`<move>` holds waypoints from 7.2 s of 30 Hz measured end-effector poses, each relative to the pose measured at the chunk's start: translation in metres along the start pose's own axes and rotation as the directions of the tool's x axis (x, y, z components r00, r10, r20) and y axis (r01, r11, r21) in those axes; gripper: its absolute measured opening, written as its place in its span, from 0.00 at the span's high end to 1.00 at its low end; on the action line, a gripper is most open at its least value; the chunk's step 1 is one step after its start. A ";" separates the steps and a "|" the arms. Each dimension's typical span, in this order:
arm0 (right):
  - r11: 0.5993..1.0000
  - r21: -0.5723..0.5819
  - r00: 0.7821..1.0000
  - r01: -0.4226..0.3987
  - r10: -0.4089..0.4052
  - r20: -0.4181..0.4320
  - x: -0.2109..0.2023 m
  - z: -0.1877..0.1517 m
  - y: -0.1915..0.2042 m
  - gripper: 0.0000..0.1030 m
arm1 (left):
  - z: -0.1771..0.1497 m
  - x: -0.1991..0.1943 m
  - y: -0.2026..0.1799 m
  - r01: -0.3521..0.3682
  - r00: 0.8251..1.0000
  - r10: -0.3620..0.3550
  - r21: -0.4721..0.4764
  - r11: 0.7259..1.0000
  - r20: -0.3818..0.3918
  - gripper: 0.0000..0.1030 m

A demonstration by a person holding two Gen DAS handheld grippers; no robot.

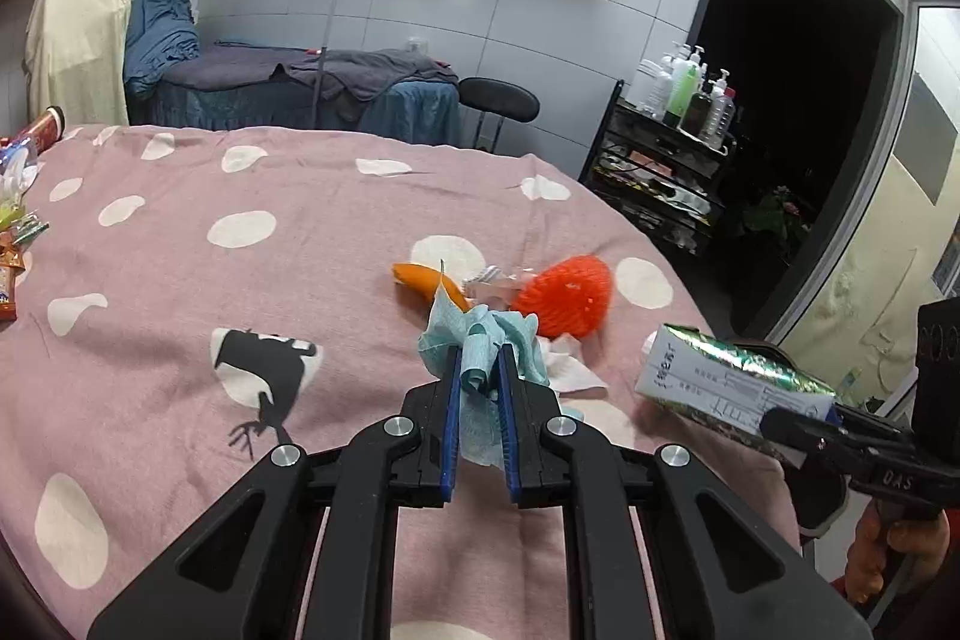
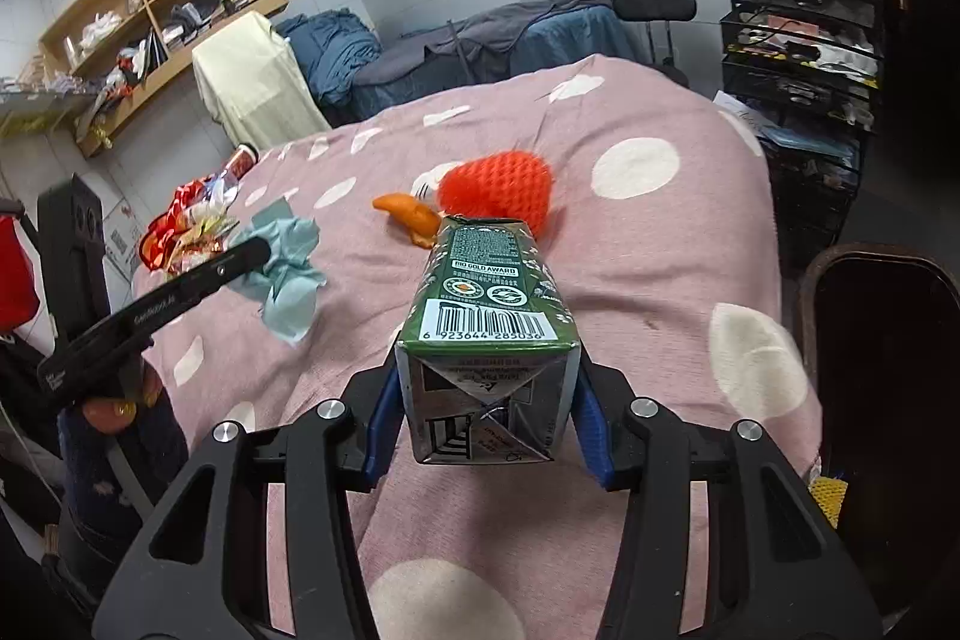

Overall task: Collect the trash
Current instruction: 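Carry both items over the bin and open the right tool to drop the carton, then open the left tool over the bin to drop the light blue tissue, then move both tools back over the remaining trash on the bedspread, then grasp the orange peel with the left tool while the right grasps the orange foam net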

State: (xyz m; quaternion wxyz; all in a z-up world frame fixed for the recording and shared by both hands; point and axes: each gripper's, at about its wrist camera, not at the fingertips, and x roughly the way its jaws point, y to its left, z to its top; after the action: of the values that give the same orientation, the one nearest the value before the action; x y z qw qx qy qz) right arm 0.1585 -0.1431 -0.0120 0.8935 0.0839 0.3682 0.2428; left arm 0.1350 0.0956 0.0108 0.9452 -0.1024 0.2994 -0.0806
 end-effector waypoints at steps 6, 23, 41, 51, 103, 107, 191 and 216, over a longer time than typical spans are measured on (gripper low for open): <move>0.999 0.030 0.998 0.040 -0.041 0.056 -0.024 -0.004 -0.017 0.52 | -0.004 -0.008 -0.026 0.027 0.999 -0.028 0.032 0.999 0.023 0.88; 0.972 0.170 0.968 0.163 -0.191 0.162 -0.084 -0.017 -0.077 0.52 | -0.008 -0.009 -0.109 0.183 0.980 -0.191 0.133 0.974 0.047 0.88; 0.862 0.326 0.902 0.389 -0.428 0.055 -0.095 -0.049 -0.169 0.52 | -0.020 0.014 -0.177 0.307 0.951 -0.308 0.236 0.922 -0.031 0.88; 0.823 0.357 0.892 0.443 -0.445 -0.082 -0.060 -0.065 -0.209 0.52 | -0.028 0.027 -0.198 0.339 0.941 -0.331 0.264 0.903 -0.076 0.88; 0.622 0.500 0.661 0.602 -0.740 0.125 -0.168 -0.056 -0.230 0.05 | -0.071 0.106 -0.321 0.477 0.863 -0.349 0.361 0.801 -0.366 0.88; 0.621 0.508 0.661 0.597 -0.740 0.128 -0.170 -0.055 -0.230 0.05 | -0.075 0.115 -0.326 0.471 0.863 -0.328 0.374 0.799 -0.385 0.88; 0.979 -0.166 0.990 0.116 -0.128 -0.061 0.092 0.061 0.010 0.05 | 0.023 0.085 0.024 -0.081 0.983 0.093 0.082 0.993 -0.157 0.06; 0.982 -0.137 0.986 0.131 -0.144 -0.089 0.139 0.098 -0.008 0.89 | 0.045 0.164 0.019 -0.049 0.942 0.104 0.176 0.983 -0.320 0.75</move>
State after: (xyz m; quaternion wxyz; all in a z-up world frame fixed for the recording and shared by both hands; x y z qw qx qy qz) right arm 0.3151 -0.0780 -0.0305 0.8926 -0.0124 0.3999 0.2079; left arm 0.2957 0.0853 -0.0482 0.8899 0.0028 0.4483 -0.0841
